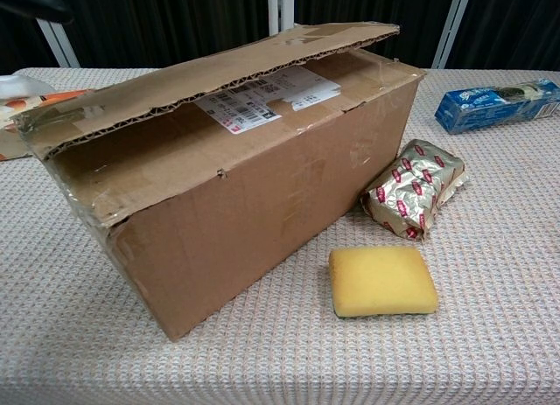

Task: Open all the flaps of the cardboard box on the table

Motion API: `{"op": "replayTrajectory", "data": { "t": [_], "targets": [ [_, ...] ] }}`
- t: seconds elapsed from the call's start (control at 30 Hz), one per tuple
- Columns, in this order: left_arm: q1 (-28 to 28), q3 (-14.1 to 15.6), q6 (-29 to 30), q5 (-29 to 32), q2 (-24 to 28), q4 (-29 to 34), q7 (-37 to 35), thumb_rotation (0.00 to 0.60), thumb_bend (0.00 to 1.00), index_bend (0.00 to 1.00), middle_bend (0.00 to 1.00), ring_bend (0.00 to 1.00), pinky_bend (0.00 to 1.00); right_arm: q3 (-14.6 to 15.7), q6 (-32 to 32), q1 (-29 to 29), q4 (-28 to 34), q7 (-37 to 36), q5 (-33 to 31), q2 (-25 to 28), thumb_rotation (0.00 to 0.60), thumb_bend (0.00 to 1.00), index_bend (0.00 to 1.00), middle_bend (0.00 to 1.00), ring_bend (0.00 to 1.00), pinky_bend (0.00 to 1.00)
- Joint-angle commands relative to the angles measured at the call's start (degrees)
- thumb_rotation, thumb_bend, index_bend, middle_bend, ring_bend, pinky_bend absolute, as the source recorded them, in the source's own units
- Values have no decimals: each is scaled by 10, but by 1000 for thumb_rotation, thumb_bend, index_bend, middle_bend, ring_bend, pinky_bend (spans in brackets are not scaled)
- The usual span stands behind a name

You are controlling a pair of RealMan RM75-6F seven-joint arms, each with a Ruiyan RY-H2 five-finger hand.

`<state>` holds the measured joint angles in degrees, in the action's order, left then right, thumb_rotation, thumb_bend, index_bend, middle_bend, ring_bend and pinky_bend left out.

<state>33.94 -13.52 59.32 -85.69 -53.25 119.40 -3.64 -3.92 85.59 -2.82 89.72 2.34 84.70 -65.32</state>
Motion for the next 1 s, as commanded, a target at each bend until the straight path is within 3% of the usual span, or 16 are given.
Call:
{"op": "replayTrajectory", "data": {
  "t": [0.03, 0.2, 0.37, 0.6, 1.0],
  "targets": [
    [61, -34, -78, 82, 29, 47, 25, 470, 0, 61, 103, 69, 163, -1, -2, 0, -1, -3, -4, 1, 600, 176, 0, 0, 0, 0],
    [116, -44, -156, 153, 46, 73, 39, 441, 0, 58, 103, 69, 163, -4, -7, -3, -3, -10, -7, -1, 600, 176, 0, 0, 0, 0],
    [149, -30, -169, 184, 15, 81, 79, 437, 0, 54, 103, 68, 163, -2, -10, -4, -10, -18, -6, -5, 600, 176, 0, 0, 0, 0],
    [163, -4, -108, 207, -45, 77, 178, 440, 0, 53, 88, 68, 163, -4, -4, 1, -18, -31, -9, -2, 600, 177, 0, 0, 0, 0],
    [173, 38, -19, 244, -134, 72, 324, 558, 0, 45, 78, 68, 163, -6, -13, 2, -25, -43, -21, -3, 600, 185, 0, 0, 0, 0]
  ]
}}
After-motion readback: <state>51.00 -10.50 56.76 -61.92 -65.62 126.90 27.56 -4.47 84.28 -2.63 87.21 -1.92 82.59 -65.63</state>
